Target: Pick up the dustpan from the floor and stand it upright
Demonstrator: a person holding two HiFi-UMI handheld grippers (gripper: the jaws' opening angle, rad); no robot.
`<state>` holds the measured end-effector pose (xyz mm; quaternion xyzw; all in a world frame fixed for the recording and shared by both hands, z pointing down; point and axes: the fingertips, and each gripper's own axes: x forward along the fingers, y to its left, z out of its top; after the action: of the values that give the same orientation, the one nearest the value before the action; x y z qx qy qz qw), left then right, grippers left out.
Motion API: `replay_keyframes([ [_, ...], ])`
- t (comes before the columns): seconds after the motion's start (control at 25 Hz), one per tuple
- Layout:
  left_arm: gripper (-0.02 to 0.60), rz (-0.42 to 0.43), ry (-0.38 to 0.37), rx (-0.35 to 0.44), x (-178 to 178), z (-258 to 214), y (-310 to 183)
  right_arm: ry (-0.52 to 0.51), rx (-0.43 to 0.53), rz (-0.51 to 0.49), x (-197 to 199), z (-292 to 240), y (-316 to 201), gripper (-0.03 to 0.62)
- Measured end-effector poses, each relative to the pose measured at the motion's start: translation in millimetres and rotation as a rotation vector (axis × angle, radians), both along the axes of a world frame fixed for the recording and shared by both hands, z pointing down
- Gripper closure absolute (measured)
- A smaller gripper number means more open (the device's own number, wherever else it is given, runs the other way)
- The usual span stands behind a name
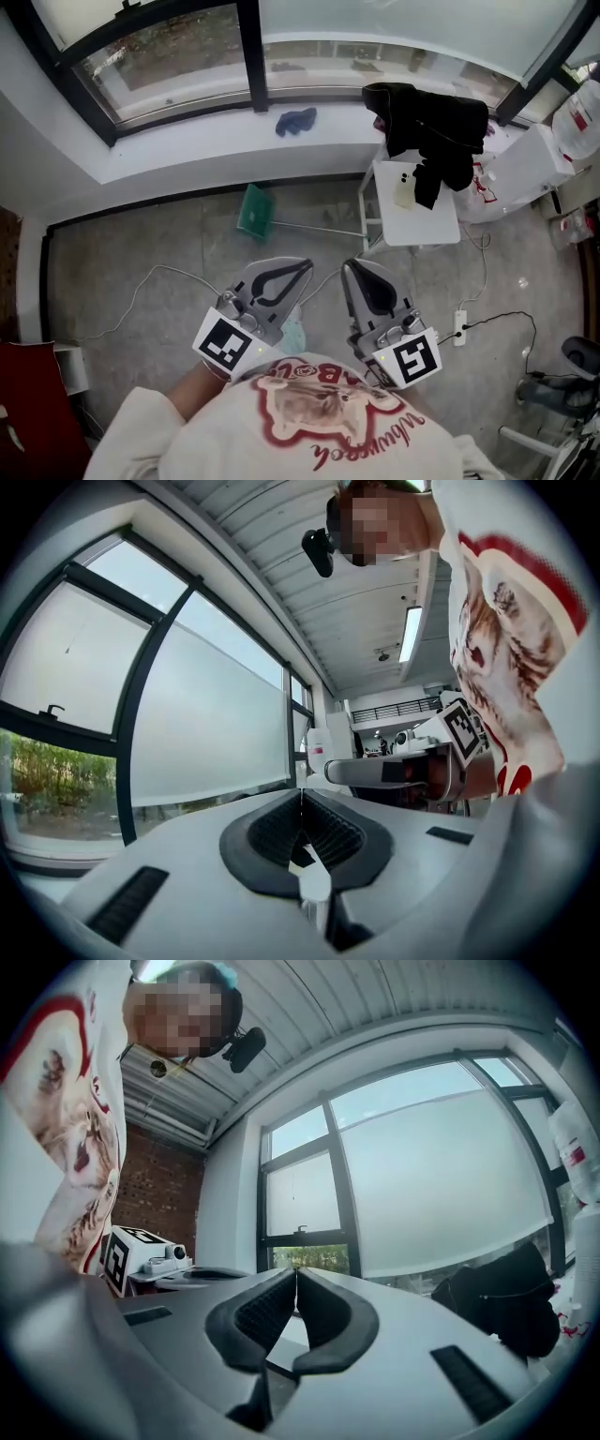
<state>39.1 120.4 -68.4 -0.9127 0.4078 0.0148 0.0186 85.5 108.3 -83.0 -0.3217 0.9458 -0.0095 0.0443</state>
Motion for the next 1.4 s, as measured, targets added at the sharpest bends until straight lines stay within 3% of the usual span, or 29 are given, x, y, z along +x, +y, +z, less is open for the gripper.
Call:
replay_keyframes([
  [0.12, 0.560, -0.011, 0.011, 0.003, -19.3, -1.0, -39.0, 0.015, 0.023, 0.004, -15.8, -6.4, -36.2, 0.569],
  [0.24, 0.561, -0.024, 0.025, -0.021, -27.8, 4.1, -63.0, -0.003, -0.027, 0.025, -21.9, -1.9, -57.6, 0.569],
  [0.4, 0.560, -0.054, 0.030, -0.048, -39.4, 13.9, -83.2, 0.002, -0.106, 0.012, -29.8, 18.3, -73.1, 0.569],
  [0.56, 0.561, -0.098, 0.077, -0.056, -43.0, 14.2, -93.0, 0.018, -0.121, -0.017, -34.1, 25.2, -82.2, 0.569],
  [0.8, 0.560, -0.137, 0.075, -0.115, -48.8, 37.4, -113.2, 0.051, -0.128, -0.051, -40.7, 45.8, -113.9, 0.569],
  [1.4, 0.560, -0.133, 0.096, -0.286, -34.9, 188.5, -186.5, 0.159, -0.296, 0.023, -20.4, 250.5, -206.7, 0.569],
])
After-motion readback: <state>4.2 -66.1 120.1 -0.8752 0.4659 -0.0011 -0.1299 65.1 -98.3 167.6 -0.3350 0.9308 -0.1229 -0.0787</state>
